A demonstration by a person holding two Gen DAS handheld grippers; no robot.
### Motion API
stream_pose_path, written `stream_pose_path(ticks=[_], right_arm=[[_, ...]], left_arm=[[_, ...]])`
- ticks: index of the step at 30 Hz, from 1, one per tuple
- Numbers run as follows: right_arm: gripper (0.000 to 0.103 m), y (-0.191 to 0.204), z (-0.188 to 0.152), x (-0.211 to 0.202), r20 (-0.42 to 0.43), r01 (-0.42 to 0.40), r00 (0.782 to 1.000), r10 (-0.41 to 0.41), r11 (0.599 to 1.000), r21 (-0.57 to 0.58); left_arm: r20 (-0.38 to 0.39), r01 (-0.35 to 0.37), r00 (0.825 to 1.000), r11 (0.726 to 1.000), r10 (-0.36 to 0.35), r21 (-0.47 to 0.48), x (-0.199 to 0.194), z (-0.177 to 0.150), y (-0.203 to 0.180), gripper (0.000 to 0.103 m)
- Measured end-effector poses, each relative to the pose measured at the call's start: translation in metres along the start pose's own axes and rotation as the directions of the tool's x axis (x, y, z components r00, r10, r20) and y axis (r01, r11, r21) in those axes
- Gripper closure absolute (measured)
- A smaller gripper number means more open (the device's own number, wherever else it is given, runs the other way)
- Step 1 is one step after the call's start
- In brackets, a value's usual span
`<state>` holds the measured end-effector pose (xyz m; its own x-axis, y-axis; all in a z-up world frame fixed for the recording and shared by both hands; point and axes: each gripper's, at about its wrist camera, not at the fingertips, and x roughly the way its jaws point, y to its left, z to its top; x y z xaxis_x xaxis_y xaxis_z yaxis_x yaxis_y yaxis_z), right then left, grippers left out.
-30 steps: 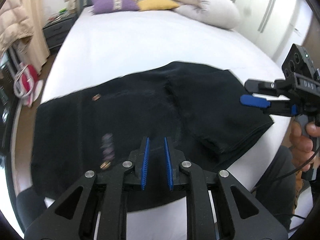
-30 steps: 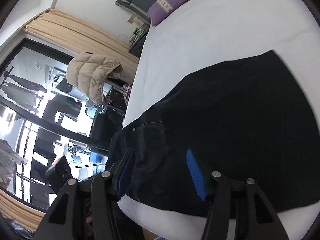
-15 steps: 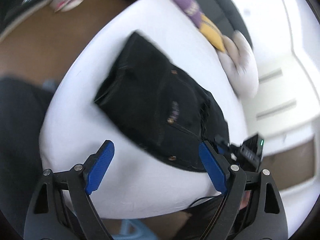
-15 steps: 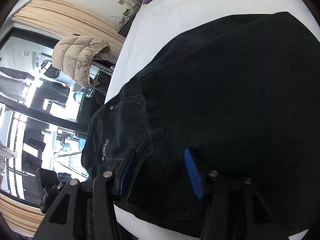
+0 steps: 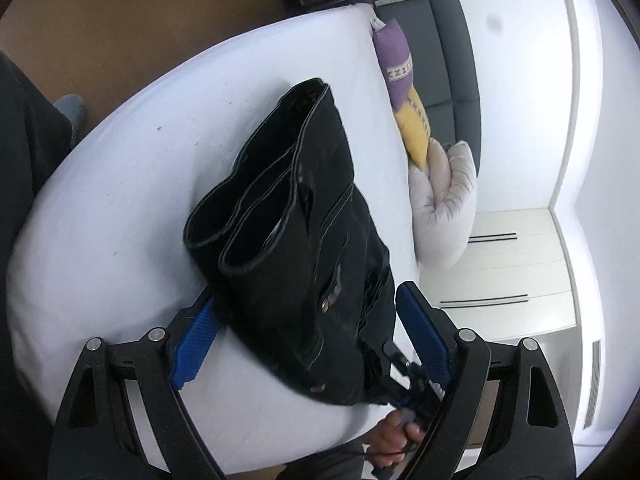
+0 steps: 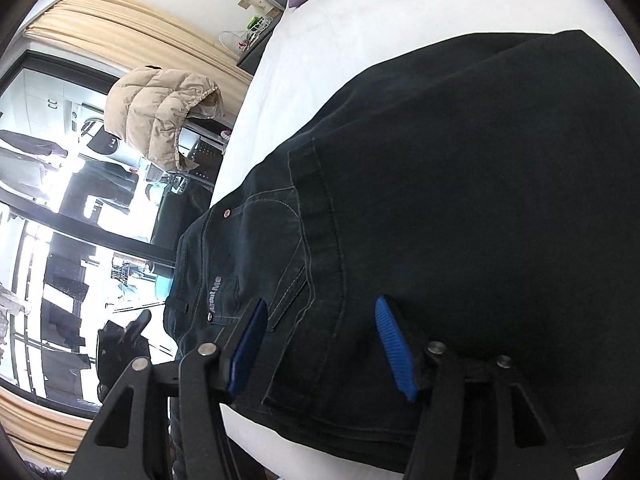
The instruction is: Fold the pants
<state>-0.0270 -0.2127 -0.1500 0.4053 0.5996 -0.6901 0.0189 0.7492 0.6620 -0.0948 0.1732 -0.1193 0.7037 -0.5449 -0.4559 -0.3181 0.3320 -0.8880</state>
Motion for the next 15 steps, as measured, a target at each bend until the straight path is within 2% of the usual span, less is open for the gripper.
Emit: stream_pose_path(ticks=[1, 3, 6, 9, 15], right_arm=[[0.043, 0.000, 0.001, 0.000, -0.003, 0.000, 1.000, 0.000, 1.000, 0.004], [0.043, 0.001, 0.002, 0.000, -0.008, 0.002, 1.000, -0.002, 1.000, 0.017], [0.044, 0.004, 0.005, 0.000, -0.024, 0.002, 1.000, -0.002, 0.999, 0.034], [0.044, 0.009, 0.008, -0.001, -0.035, 0.002, 0.999, -0.001, 0.999, 0.040], [0.044, 0.029, 0.019, 0.000, -0.043, -0.004, 0.999, 0.003, 1.000, -0.011]], left_arm=[[0.000, -0.005, 1.000, 1.000, 0.005, 0.007, 0.002, 0.001, -0.001, 0.027], [-0.016, 0.001, 1.000, 1.000, -0.001, 0.002, 0.003, 0.011, 0.002, 0.057], [-0.027, -0.001, 1.000, 1.000, 0.000, -0.024, 0.008, 0.010, 0.007, 0.071], [-0.023, 0.008, 1.000, 0.999, -0.009, -0.044, 0.011, 0.011, 0.010, 0.075], [-0.010, -0.006, 1.000, 0.998, 0.007, 0.069, 0.013, 0.012, -0.017, 0.076]])
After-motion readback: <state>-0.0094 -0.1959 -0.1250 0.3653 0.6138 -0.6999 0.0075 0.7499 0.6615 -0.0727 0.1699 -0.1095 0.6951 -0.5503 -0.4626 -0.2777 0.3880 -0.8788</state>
